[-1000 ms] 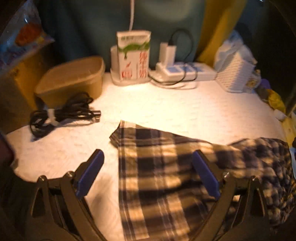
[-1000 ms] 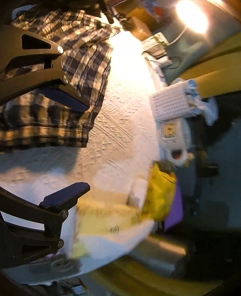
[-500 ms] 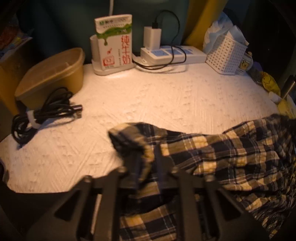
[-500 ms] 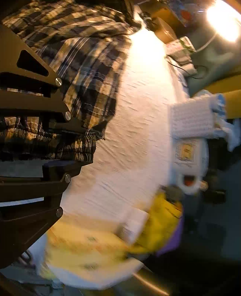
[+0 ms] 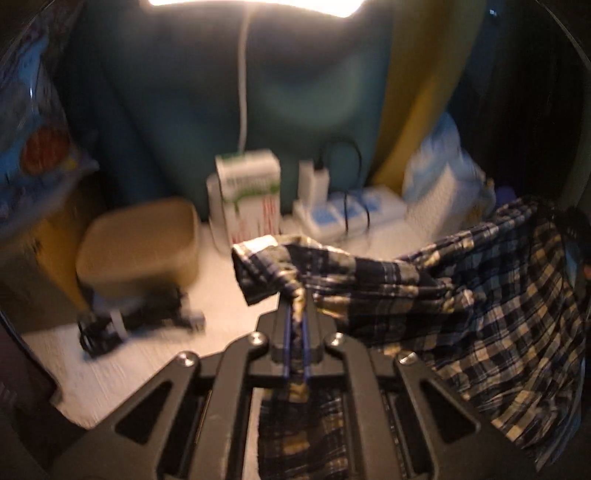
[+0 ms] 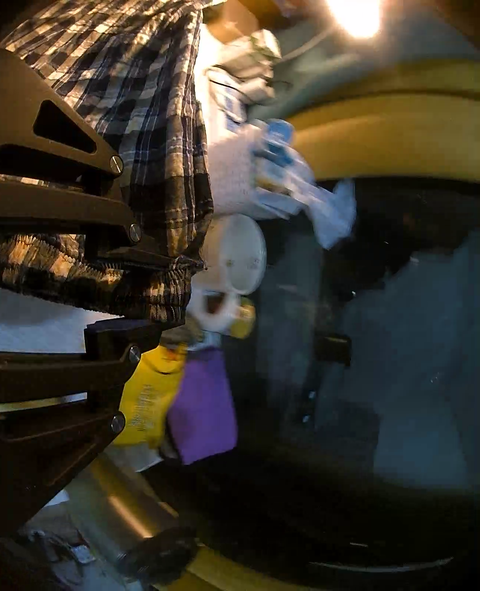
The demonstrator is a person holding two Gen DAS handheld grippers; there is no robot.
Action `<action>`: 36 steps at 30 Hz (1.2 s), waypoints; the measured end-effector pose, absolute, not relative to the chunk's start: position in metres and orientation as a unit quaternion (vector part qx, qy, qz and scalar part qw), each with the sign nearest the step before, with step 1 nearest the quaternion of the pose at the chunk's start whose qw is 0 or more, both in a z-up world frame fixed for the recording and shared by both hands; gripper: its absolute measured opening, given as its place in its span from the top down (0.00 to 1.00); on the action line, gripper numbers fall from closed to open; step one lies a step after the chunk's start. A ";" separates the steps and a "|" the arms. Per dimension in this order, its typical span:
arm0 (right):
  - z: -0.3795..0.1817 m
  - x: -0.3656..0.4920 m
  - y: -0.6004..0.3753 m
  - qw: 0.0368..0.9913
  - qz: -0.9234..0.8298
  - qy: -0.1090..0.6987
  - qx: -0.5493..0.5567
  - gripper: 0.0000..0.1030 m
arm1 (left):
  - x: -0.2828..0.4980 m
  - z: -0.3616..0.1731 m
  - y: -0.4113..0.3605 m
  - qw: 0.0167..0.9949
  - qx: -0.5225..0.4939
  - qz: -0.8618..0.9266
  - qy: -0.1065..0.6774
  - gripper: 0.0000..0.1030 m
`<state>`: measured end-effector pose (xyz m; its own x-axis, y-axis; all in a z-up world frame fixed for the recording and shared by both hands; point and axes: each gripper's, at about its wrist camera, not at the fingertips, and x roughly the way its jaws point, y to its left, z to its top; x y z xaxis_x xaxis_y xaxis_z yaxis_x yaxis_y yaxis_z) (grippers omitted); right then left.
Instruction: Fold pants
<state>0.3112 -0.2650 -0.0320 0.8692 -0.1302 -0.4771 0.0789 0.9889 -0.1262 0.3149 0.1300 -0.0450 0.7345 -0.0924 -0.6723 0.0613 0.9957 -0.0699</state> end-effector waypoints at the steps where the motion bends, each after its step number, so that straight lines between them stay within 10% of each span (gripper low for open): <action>1: -0.031 0.317 -0.268 0.966 -0.057 0.249 -0.048 0.78 | 0.319 -0.041 0.131 0.935 -0.017 -0.035 0.352 0.96; 13: -0.080 0.357 -0.278 0.945 -0.068 0.319 -0.026 0.73 | 0.335 -0.096 0.148 0.899 -0.031 0.042 0.434 0.85; 15: -0.081 0.360 -0.278 0.944 -0.057 0.323 -0.025 0.61 | 0.326 -0.103 0.159 0.896 -0.041 0.063 0.438 0.80; 18: -0.077 0.357 -0.275 0.949 -0.046 0.312 -0.027 0.25 | 0.305 -0.097 0.171 0.903 -0.049 0.084 0.418 0.59; 22: -0.066 0.342 -0.267 0.954 -0.037 0.295 -0.027 0.21 | 0.272 -0.086 0.168 0.912 -0.066 0.064 0.399 0.27; 36: -0.078 0.178 -0.243 0.935 -0.057 0.348 -0.031 0.21 | 0.205 -0.131 0.118 0.876 -0.110 -0.088 0.462 0.26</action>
